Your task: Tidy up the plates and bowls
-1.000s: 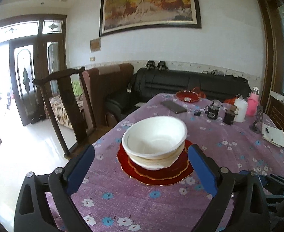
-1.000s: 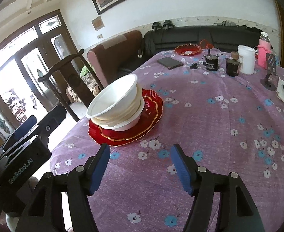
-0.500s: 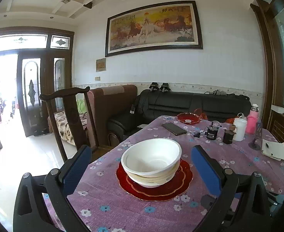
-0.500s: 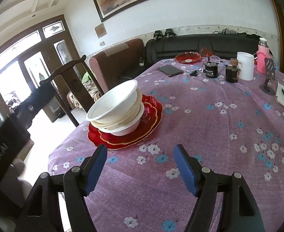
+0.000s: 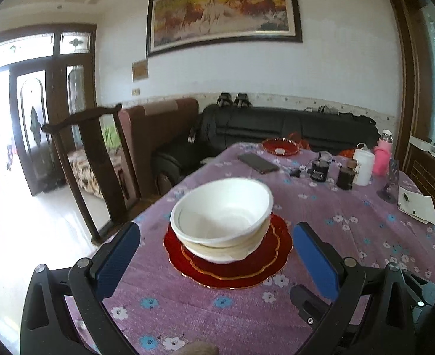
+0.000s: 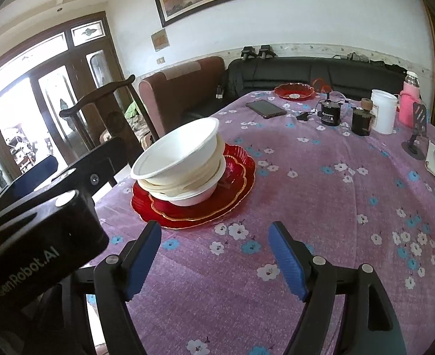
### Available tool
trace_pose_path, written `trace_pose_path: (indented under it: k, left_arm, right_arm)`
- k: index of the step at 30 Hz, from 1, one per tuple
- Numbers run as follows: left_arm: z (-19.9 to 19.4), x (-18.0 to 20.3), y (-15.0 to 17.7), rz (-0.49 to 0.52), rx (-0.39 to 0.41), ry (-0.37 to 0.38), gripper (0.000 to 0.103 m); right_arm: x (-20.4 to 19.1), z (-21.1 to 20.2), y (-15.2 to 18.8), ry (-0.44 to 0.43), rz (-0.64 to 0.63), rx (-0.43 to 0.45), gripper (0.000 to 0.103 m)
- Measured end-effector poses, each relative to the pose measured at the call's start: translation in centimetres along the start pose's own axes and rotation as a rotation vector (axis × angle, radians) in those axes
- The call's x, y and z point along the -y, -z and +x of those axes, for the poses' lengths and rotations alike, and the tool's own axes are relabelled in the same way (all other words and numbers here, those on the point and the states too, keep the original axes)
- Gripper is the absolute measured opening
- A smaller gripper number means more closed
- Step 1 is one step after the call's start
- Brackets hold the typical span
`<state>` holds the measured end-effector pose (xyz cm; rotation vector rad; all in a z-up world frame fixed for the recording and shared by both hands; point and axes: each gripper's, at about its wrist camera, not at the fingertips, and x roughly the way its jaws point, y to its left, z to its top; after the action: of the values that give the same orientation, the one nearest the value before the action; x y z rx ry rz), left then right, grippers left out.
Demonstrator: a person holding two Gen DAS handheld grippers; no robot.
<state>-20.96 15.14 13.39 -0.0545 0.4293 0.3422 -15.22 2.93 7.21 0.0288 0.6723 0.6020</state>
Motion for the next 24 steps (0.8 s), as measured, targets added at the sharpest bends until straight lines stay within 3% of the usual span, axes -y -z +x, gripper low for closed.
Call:
trace_pose_path:
  k: [13,24]
  left_arm:
    - [3.4,-2.3,0.7,-0.075,-0.131,0.023,0.103]
    - [5.4,-3.7,0.4,-0.091,-0.178,0.037,0.103]
  right_arm:
    - [-2.1,2.3,-0.5,0.015,-0.055,-0.051,0.080]
    - [-4.0,4.6,-1.4,0.034,-0.102,-0.096,0.080]
